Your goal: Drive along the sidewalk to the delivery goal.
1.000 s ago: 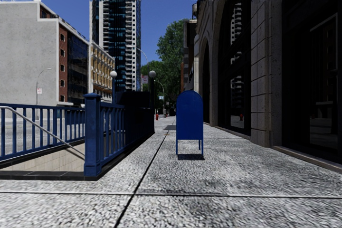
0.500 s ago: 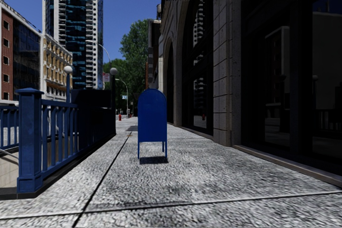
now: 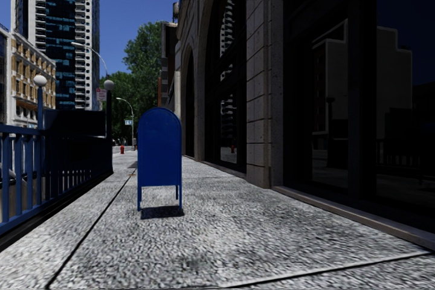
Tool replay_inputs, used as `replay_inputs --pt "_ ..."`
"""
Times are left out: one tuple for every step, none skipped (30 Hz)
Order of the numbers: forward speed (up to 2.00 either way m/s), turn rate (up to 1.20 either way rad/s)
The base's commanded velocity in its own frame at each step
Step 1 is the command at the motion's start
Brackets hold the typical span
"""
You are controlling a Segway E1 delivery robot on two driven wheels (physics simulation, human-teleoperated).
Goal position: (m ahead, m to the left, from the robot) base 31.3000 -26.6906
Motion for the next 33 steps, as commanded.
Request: replay_inputs --pt "0.73 0.0" --pt "0.73 0.0" --pt "0.73 0.0" --pt "0.73 0.0" --pt "0.73 0.0" --pt "0.74 0.0" --pt "0.74 0.0" --pt "0.74 0.0" --pt "0.77 0.0" --pt "0.79 0.0" --pt "0.81 0.0" --pt "0.81 0.0" --pt "0.88 0.0" --pt "0.91 0.0" --pt "0.91 0.0" --pt "0.93 -0.15" --pt "0.97 -0.43" --pt "0.98 -0.51" --pt "1.02 -0.53" --pt "1.02 -0.53" --pt "1.05 -0.53" --pt "1.08 -0.53" --pt "1.08 -0.53" --pt "1.09 -0.53" --pt "1.09 -0.53" --pt "1.09 -0.53" --pt "1.09 -0.53" --pt "1.09 -0.53" --pt "1.09 -0.53" --pt "1.09 -0.53" --pt "1.09 -0.53" --pt "1.09 -0.5" --pt "1.09 0.0"
